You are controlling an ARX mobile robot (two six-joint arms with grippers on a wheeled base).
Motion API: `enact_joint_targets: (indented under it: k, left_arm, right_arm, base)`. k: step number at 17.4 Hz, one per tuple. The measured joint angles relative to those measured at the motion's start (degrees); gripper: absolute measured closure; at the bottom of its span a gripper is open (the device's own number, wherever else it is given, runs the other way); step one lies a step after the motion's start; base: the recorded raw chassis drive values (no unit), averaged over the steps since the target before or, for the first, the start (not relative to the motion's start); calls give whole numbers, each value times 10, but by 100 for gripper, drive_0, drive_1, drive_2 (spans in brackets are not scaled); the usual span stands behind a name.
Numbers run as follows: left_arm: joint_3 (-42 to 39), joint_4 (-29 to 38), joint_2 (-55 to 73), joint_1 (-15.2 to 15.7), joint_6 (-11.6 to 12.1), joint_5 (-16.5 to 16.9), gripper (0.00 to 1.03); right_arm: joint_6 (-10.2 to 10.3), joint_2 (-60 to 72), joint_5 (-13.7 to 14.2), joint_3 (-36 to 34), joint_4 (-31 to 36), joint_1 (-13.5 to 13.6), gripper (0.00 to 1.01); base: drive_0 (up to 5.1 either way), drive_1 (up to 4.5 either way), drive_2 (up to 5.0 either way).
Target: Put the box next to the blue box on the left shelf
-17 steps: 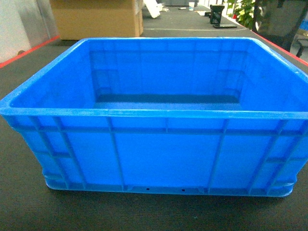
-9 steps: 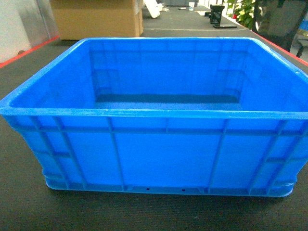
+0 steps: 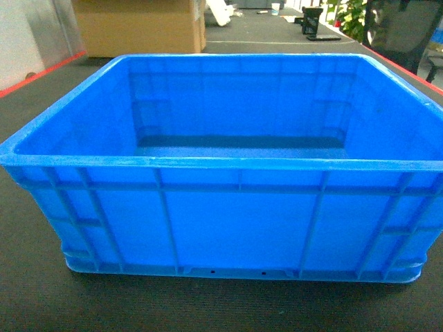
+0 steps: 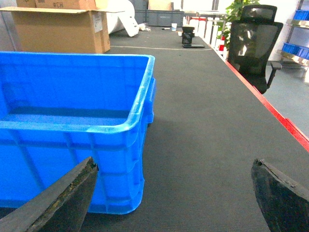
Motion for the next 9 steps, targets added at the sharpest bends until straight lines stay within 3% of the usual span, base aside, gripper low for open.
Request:
enact_joint_targets:
  k: [9]
  left_arm:
    - [0,0,0,0,0,0,5]
  right_arm:
    - [0,0,0,0,0,0,3]
  base:
    - [0,0,0]
